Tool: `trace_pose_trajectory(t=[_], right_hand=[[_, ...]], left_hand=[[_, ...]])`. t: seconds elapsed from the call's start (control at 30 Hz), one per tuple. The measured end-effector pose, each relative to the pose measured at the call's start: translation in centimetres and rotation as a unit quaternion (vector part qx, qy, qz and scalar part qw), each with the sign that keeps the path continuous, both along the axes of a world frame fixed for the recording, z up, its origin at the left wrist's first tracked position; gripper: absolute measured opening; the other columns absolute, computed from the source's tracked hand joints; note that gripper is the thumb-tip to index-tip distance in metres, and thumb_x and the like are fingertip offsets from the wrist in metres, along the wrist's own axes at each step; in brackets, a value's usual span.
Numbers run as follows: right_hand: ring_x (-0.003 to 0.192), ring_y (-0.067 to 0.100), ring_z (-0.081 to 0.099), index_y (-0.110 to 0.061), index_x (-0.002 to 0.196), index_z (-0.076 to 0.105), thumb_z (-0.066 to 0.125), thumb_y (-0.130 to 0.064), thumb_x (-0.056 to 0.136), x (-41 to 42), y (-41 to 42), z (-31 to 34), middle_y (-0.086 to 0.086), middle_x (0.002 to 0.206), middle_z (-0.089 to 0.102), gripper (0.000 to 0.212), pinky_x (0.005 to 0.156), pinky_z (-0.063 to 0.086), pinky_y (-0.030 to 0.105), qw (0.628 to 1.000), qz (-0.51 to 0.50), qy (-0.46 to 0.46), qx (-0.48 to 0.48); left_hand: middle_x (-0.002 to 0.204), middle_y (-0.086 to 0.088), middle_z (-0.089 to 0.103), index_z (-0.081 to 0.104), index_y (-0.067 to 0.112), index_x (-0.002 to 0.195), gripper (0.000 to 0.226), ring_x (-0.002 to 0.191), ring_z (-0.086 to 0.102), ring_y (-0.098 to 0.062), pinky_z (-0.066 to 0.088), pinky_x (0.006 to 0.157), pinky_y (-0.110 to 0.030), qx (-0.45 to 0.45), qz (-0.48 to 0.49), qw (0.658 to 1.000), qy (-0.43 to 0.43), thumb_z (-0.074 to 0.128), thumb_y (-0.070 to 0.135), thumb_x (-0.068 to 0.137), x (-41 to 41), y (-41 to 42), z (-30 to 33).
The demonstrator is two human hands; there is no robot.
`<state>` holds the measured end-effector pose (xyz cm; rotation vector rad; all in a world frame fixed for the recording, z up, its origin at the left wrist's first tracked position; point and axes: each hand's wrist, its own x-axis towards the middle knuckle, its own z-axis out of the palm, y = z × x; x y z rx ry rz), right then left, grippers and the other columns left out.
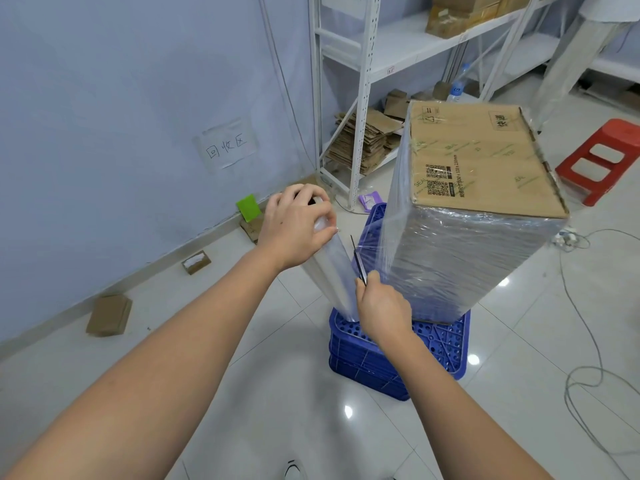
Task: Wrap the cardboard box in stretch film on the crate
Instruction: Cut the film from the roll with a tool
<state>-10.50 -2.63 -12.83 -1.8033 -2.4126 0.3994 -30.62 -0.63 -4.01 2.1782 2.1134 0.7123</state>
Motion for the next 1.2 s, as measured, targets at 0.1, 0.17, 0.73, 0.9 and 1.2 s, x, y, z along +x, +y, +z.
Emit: trace_pose_trajectory(t=[0.1,0.17,0.73,0.9,1.2], right_hand=[[0.079,0.032,0.063,-0.012,0.103,0.041,0.025,-0.041,0.106,-1.0,0.5,0.4,0.008,0.086,0.064,0.033,0.058,0.035,0.035,1.0,-0.002,0.005,0.006],[0.074,0.031,0.063,-0.013,0.103,0.04,0.024,-0.041,0.106,-0.6,0.0,-0.2,0.007,0.084,0.065,0.033,0.056,0.034,0.035,1.0,0.002,-0.006,0.014],[0.072,0.03,0.063,-0.013,0.106,0.039,0.025,-0.04,0.106,1.1,-1.4,-1.7,0.007,0.083,0.065,0.03,0.055,0.034,0.034,0.999,0.014,-0.034,0.001],[0.074,0.031,0.063,-0.013,0.105,0.04,0.025,-0.04,0.106,1.1,-0.7,-1.9,0.009,0.085,0.066,0.031,0.056,0.034,0.035,0.999,0.009,-0.041,0.004],[0.076,0.031,0.065,-0.013,0.109,0.041,0.027,-0.04,0.106,2.1,-0.6,-3.2,0.009,0.087,0.067,0.031,0.055,0.035,0.034,0.999,0.002,-0.047,-0.004]], left_hand=[[0.124,0.019,0.054,0.068,0.038,0.091,0.009,0.13,0.042,-0.017,0.03,0.11,-0.046,0.0,-0.001,1.0,0.004,0.071,0.046,0.088,0.1,0.0,0.0],[0.124,0.019,0.054,0.068,0.038,0.09,0.009,0.13,0.042,-0.017,0.029,0.11,-0.045,-0.001,-0.003,1.0,0.002,0.071,0.045,0.088,0.0,0.0,0.0],[0.124,0.019,0.053,0.067,0.039,0.089,0.007,0.131,0.042,-0.019,0.03,0.11,-0.047,-0.006,-0.014,1.0,0.006,0.07,0.045,0.089,-0.2,0.0,0.2],[0.125,0.019,0.053,0.066,0.039,0.089,0.008,0.131,0.042,-0.019,0.03,0.111,-0.047,-0.002,-0.022,1.0,0.012,0.07,0.047,0.089,0.3,0.4,0.3],[0.123,0.02,0.053,0.066,0.039,0.088,0.008,0.128,0.043,-0.018,0.031,0.108,-0.045,0.0,-0.049,0.999,0.022,0.07,0.046,0.088,0.8,2.2,0.6]])
